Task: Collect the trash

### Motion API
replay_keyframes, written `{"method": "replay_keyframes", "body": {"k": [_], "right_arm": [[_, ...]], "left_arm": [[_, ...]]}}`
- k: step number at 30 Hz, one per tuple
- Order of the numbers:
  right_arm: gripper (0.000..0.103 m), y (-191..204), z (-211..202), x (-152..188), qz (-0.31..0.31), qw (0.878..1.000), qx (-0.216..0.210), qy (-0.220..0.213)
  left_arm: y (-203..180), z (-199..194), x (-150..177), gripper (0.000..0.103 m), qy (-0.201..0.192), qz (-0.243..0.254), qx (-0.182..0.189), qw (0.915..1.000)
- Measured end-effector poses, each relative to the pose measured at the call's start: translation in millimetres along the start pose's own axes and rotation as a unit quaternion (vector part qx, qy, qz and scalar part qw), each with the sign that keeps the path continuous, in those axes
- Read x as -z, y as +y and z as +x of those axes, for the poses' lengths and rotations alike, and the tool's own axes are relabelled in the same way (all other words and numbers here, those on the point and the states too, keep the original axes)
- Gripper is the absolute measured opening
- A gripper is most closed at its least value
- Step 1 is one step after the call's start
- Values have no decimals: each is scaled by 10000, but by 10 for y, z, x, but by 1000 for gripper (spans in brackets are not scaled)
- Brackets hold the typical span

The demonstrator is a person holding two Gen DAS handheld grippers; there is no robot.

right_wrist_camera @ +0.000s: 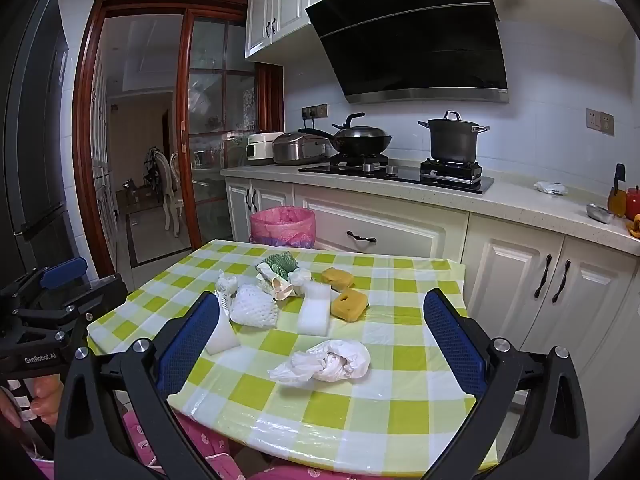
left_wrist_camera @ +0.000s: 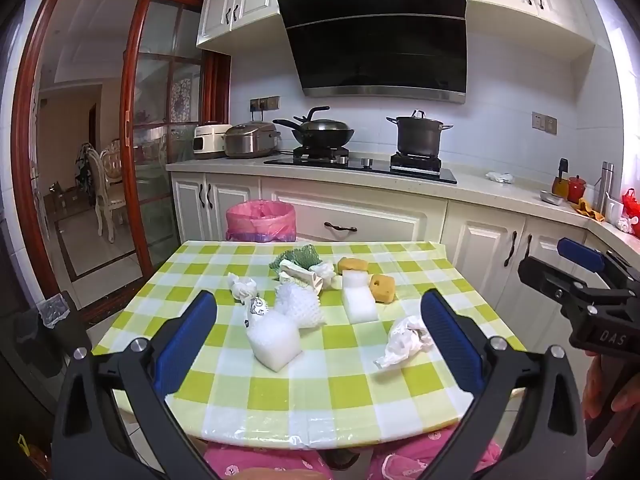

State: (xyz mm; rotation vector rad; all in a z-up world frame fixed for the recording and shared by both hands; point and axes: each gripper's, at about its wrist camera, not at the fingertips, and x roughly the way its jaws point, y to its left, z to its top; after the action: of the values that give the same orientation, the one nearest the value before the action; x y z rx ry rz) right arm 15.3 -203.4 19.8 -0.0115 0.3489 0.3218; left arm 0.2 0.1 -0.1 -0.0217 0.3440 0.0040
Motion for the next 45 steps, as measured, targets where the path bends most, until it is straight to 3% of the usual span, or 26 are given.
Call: {"method": "replay_keyframes", "body": {"k": [45], "right_arm": [[96,74,26,37,71,10000,-43,-7]], "left_arm": [[-5,-4,0,99,-26,33,-2,10000]]}}
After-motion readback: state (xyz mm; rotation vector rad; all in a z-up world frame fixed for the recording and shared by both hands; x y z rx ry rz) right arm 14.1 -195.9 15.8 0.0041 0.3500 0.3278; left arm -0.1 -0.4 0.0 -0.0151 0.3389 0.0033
